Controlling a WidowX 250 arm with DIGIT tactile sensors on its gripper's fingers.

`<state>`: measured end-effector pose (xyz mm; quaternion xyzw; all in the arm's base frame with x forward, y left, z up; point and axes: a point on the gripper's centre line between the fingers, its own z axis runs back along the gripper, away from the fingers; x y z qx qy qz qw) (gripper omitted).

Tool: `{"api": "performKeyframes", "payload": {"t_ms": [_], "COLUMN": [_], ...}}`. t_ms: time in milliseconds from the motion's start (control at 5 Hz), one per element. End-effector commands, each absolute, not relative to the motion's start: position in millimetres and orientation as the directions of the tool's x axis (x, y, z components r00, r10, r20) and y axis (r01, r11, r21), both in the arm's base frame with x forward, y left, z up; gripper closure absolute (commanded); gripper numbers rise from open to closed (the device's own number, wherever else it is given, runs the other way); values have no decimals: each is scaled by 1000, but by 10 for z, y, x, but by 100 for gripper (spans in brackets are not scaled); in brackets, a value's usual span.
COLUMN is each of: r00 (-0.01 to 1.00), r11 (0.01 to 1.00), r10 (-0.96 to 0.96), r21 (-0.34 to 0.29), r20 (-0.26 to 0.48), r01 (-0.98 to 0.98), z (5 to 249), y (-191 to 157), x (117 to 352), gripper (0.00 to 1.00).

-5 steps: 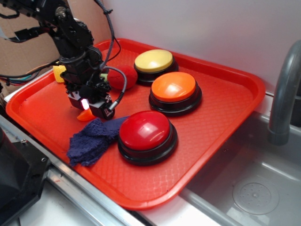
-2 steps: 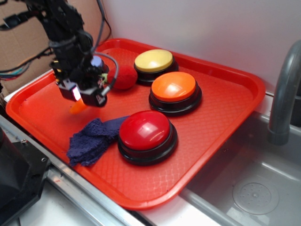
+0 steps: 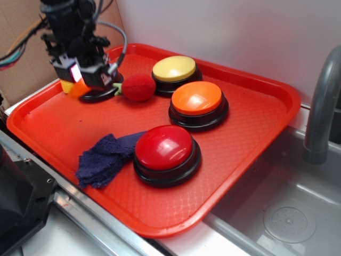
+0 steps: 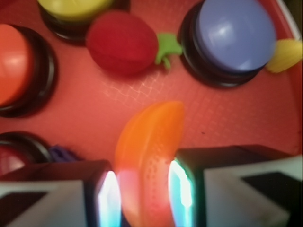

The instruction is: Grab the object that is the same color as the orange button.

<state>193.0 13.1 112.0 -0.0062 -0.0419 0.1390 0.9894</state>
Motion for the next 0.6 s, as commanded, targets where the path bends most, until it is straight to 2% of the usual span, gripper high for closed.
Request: {"api": "performKeyframes", "payload": {"t_ms": [0,200,400], "r00": [956,959,955], "r11": [959,960,959], "r10": [275,266,271], "r21": [-103,-123,-119], "r20": [99,102,123], "r01": [-265,-253,-257], "z": [1761,1863,1792], "y": [71,116,125], "x": [1997,1962,1950], "gripper": [100,100,100]}}
